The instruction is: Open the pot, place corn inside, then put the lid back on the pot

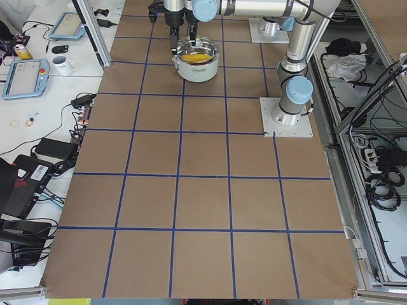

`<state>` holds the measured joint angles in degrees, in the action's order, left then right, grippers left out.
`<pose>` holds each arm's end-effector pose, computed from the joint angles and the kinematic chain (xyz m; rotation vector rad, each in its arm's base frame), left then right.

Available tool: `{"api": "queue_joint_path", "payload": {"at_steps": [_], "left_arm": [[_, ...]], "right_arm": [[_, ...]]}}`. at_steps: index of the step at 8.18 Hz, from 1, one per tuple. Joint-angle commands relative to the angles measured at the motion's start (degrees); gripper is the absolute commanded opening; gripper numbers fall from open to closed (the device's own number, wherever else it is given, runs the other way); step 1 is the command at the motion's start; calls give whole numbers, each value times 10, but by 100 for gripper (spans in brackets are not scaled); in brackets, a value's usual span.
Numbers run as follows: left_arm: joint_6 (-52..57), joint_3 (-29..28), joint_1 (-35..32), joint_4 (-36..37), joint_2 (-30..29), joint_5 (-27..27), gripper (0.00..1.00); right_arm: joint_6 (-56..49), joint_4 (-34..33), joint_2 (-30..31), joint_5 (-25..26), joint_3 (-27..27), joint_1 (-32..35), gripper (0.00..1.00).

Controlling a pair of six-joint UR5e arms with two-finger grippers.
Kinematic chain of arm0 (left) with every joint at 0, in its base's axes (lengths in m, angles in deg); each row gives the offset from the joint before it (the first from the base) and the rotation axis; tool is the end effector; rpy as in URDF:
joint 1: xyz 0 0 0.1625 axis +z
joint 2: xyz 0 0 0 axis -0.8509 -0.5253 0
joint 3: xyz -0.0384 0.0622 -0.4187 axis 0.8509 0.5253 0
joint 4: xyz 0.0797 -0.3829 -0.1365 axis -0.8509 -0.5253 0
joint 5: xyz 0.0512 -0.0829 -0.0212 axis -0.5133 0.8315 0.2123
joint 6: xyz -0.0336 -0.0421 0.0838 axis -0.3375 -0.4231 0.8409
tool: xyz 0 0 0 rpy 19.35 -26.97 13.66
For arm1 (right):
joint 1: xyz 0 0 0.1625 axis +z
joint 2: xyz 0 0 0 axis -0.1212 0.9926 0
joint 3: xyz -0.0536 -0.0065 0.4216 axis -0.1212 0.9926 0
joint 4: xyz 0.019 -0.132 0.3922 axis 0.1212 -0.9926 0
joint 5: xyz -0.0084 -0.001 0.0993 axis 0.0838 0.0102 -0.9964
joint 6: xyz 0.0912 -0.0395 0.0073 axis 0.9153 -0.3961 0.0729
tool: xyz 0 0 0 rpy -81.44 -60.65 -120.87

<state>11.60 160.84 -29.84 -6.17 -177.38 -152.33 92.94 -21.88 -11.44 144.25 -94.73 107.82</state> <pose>-0.1104 -0.5551 0.5003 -0.0084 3.0870 -0.0878 0.3875 -0.4987 0.3608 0.1264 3.0467 0.0460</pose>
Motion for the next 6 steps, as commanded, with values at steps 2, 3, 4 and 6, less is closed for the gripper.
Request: {"api": "queue_joint_path", "payload": {"at_steps": [2,3,4,6], "left_arm": [[2,0,0,0,0,1,100],[-2,0,0,1,0,1,100],[-3,0,0,1,0,1,100],[-5,0,0,1,0,1,100]], "right_arm": [[-1,-3,-1,4,-7,0,23],[1,-1,-2,5,-8,0,28],[-1,-3,-2,5,-8,0,33],[-1,-2,-1,9,-8,0,51]]}}
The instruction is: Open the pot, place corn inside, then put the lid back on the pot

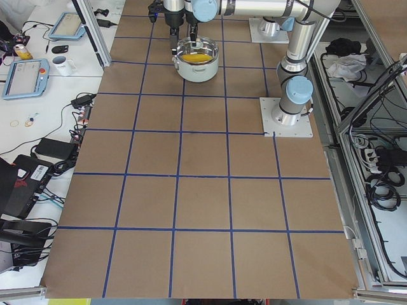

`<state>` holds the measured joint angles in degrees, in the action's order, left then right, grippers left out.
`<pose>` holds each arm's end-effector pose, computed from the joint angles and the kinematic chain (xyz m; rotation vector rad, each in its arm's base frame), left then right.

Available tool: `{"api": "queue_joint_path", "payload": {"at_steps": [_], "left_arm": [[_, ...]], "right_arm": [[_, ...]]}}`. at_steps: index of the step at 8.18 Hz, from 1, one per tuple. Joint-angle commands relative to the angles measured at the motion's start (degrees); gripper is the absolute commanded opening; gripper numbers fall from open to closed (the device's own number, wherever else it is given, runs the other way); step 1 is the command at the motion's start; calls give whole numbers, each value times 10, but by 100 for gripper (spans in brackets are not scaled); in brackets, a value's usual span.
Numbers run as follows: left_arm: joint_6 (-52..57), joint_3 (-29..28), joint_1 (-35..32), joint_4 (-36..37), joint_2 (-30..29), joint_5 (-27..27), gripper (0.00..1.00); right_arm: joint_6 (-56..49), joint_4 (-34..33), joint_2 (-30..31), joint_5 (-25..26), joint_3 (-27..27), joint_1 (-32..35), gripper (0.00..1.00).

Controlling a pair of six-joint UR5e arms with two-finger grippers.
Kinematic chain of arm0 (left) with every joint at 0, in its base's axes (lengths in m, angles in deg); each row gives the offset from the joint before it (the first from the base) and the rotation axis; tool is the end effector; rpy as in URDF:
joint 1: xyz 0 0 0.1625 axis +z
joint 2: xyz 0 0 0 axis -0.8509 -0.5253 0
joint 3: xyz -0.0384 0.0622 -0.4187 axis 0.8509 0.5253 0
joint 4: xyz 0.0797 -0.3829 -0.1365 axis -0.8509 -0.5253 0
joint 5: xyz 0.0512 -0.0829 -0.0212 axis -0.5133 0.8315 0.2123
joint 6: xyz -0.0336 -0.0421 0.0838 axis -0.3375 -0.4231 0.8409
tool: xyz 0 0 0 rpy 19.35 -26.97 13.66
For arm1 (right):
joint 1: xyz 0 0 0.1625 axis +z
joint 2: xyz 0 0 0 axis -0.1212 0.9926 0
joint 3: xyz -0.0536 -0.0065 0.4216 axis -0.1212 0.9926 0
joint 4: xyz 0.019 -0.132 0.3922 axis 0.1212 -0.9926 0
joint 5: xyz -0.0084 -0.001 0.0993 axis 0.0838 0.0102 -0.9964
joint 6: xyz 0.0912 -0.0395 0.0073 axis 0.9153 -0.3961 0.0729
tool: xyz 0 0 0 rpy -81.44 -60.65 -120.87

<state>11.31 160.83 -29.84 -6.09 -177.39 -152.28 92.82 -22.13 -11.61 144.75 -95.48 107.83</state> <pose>-0.1104 -0.5554 0.5004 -0.0162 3.0879 -0.0902 0.3861 -0.4975 0.3531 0.1244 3.0597 0.0558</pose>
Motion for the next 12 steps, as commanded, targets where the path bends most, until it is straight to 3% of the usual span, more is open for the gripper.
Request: {"api": "queue_joint_path", "payload": {"at_steps": [1,2,5,6,8,12], "left_arm": [[-2,0,0,0,0,-1,100],[-2,1,0,-1,0,-1,100],[7,1,0,-2,1,-1,100],[7,1,0,-2,0,-1,100],[1,1,-2,-2,0,0,100],[3,1,-2,-2,0,0,100]], "right_arm": [[0,0,1,4,0,0,64],[2,1,2,4,-2,0,75],[-2,-1,7,11,-2,-1,93],[-14,2,17,42,1,-7,99],[-118,35,53,74,1,-35,100],[-369,108,154,87,7,-180,100]]}}
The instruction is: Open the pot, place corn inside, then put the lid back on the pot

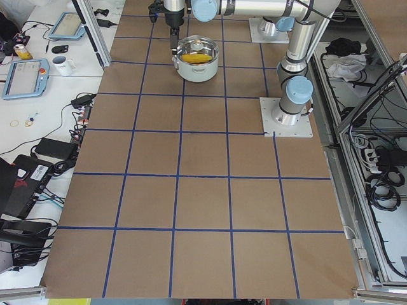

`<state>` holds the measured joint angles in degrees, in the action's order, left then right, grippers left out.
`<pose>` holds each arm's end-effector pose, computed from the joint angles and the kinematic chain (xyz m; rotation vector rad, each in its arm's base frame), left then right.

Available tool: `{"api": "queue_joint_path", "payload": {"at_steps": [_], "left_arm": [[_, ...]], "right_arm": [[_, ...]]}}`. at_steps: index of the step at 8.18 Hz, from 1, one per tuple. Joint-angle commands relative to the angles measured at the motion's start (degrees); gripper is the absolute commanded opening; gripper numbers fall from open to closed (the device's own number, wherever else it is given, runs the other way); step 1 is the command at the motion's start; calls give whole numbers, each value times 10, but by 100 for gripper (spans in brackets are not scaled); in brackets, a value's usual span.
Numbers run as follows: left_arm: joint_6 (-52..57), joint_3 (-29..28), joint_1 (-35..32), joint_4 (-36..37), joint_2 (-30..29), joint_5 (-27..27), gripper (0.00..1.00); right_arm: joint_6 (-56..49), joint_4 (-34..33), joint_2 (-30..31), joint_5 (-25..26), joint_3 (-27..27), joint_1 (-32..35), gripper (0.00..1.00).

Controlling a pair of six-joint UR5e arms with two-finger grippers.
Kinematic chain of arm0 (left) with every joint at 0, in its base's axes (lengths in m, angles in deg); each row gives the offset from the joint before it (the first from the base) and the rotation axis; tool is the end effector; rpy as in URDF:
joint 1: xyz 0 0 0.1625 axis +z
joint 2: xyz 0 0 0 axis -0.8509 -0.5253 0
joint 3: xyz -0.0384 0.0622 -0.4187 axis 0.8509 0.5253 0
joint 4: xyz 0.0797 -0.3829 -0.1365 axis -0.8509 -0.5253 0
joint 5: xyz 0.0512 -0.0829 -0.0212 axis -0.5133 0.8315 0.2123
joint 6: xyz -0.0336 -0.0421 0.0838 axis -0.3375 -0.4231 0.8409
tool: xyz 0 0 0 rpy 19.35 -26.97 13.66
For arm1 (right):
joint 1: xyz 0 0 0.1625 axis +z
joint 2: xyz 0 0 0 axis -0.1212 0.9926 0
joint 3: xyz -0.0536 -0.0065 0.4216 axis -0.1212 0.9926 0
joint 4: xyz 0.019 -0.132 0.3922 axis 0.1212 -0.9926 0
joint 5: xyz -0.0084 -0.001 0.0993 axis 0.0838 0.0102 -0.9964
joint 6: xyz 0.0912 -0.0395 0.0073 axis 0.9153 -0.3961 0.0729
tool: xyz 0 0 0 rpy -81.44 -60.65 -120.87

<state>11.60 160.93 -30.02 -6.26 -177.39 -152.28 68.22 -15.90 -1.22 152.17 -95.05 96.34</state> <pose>-0.1122 -0.5546 0.4992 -0.0034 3.0882 -0.0829 0.2545 -0.5161 0.4519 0.2262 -3.1014 0.1389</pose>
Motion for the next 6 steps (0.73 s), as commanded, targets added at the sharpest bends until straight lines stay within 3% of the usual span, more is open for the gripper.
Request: {"api": "queue_joint_path", "payload": {"at_steps": [1,6], "left_arm": [[0,0,0,0,0,0,100],[-8,0,0,0,1,5,100]], "right_arm": [[-141,69,66,16,2,-85,100],[-150,55,84,16,3,-94,100]]}}
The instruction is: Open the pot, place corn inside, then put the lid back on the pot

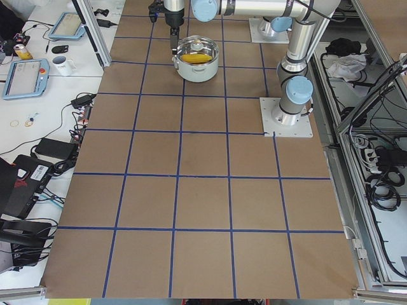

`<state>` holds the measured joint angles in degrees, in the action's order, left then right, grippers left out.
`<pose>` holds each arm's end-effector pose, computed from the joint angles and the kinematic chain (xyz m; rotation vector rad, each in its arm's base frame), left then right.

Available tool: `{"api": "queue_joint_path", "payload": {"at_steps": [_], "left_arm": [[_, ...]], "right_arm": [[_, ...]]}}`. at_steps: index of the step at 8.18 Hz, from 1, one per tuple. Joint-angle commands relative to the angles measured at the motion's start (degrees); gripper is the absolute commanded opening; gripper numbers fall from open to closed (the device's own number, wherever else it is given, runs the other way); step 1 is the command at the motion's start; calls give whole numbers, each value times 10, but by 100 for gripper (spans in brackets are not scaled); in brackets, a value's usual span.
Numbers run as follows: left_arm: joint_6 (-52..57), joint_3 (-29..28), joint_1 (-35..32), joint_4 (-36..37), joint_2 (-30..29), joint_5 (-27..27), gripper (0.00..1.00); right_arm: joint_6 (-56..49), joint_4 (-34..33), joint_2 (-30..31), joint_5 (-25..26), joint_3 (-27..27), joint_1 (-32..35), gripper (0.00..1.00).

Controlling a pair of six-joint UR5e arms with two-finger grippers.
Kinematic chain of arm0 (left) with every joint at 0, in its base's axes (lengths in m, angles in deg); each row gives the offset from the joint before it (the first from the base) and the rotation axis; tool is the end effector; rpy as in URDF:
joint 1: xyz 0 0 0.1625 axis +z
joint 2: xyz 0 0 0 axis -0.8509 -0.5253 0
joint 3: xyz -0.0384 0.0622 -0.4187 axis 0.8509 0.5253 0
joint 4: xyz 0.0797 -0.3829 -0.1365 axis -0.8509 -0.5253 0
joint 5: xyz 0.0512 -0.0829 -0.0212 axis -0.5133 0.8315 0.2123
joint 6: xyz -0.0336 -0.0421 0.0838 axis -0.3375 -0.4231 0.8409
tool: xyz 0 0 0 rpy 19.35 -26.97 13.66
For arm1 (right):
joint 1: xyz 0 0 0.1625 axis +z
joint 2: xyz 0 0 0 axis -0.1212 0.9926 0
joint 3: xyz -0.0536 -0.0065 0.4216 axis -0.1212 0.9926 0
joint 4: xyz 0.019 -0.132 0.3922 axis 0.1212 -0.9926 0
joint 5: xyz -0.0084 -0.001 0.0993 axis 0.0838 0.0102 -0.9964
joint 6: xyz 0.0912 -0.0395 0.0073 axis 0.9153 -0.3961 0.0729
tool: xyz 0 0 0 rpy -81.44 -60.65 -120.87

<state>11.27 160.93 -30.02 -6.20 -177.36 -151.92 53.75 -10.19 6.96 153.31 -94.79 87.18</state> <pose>-0.1128 -0.5545 0.4996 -0.0121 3.0945 -0.0860 0.1632 -0.4957 0.5196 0.3610 -3.0454 0.1968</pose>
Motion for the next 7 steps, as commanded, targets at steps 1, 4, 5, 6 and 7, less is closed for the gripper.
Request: {"api": "queue_joint_path", "payload": {"at_steps": [1,4,5,6,7], "left_arm": [[-36,0,0,-4,1,3,100],[-45,0,0,-6,1,0,100],[-43,0,0,-6,1,-1,100],[-43,0,0,-6,1,0,100],[-43,0,0,-6,1,-1,100]], "right_arm": [[-5,-4,0,5,0,-4,100],[-5,-4,-12,5,0,-4,100],[-4,-3,-12,5,0,-7,100],[-4,-3,-9,5,1,-7,100],[1,-3,-8,-4,1,-7,100]]}}
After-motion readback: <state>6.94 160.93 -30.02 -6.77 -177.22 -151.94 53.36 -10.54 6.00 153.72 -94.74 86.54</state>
